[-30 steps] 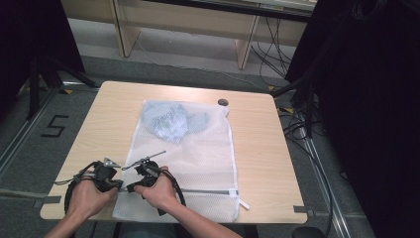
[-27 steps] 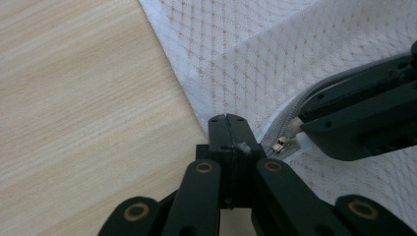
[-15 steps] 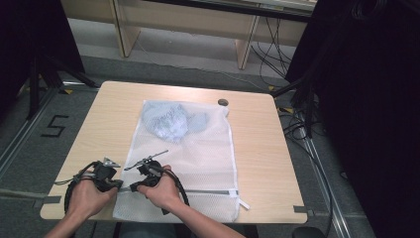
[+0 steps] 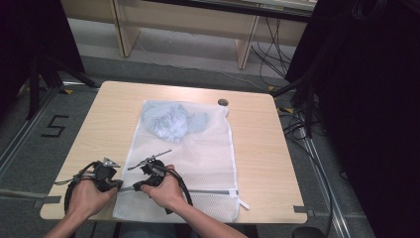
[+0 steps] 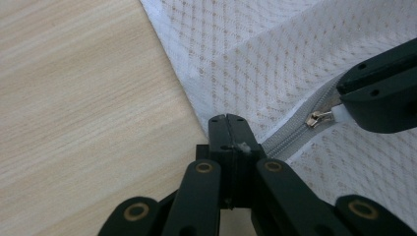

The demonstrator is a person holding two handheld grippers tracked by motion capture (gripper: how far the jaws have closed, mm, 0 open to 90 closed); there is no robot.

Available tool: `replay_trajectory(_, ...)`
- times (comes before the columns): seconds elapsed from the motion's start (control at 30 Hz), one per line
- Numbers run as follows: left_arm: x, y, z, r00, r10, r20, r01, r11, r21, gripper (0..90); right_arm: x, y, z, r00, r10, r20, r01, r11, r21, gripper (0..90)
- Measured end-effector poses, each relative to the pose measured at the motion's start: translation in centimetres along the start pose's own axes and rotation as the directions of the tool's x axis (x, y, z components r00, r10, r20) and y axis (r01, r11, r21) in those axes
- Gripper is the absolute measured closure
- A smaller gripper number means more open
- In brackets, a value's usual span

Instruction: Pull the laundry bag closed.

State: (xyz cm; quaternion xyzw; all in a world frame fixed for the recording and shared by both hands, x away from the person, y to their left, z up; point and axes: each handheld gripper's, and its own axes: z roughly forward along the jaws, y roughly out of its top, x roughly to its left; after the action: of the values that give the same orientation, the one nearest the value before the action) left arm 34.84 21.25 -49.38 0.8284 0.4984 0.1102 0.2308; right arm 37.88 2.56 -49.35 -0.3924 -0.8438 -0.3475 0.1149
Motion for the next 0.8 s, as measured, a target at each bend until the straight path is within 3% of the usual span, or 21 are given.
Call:
replay_trajectory(0.1, -0.01, 0.0, 0.01, 1.0, 0.0, -0.001, 0.0, 1.0, -0.001, 90.0, 0.0, -0.04, -0.14, 0.9999, 0.015, 0.006, -0.015, 1.0, 0.01, 86.9)
replay_trajectory(0.37, -0.01, 0.0, 0.01, 1.0, 0.001, 0.0, -0.001, 1.0, -0.001, 90.0, -0.21, -0.07, -0.45, 0.9999, -0.007, 0.008, 0.007, 1.0, 0.001, 87.0)
replay_trajectory(0.4, -0.13, -0.03, 0.15, 0.9998, -0.019, -0.002, 0.019, 0.9997, -0.016, 90.0, -0.13, -0.1, -0.52, 0.9999, 0.012, 0.007, -0.012, 1.0, 0.009, 87.0)
replay_trajectory(0.47, -0.13, -0.04, 0.21, 0.9998, -0.019, -0.005, 0.019, 0.9996, -0.02, 90.0, -0.14, -0.14, -0.52, 0.9999, 0.01, 0.01, -0.01, 1.0, 0.009, 87.0)
replay_trajectory(0.5, 0.04, 0.0, -0.03, 1.0, 0.005, 0.0, -0.005, 1.0, 0.002, 90.0, -0.11, -0.14, -0.55, 0.9998, 0.014, 0.013, -0.014, 1.0, 0.009, 87.0)
replay_trajectory(0.57, -0.01, -0.01, 0.0, 1.0, 0.001, -0.003, -0.001, 1.0, -0.003, 90.0, -0.3, -0.12, -0.55, 0.9999, -0.009, 0.005, 0.009, 1.0, 0.0, 87.0)
replay_trajectory(0.63, 0.0, -0.01, -0.01, 1.0, 0.001, -0.002, -0.001, 1.0, -0.001, 90.0, -0.14, -0.12, -0.6, 1.0, 0.008, 0.005, -0.008, 1.0, 0.006, 86.9)
replay_trajectory(0.8, 0.07, -0.01, -0.05, 1.0, 0.0, 0.002, 0.0, 1.0, 0.004, 90.0, -0.22, -0.19, -0.55, 1.0, -0.001, 0.005, 0.001, 1.0, 0.005, 87.0)
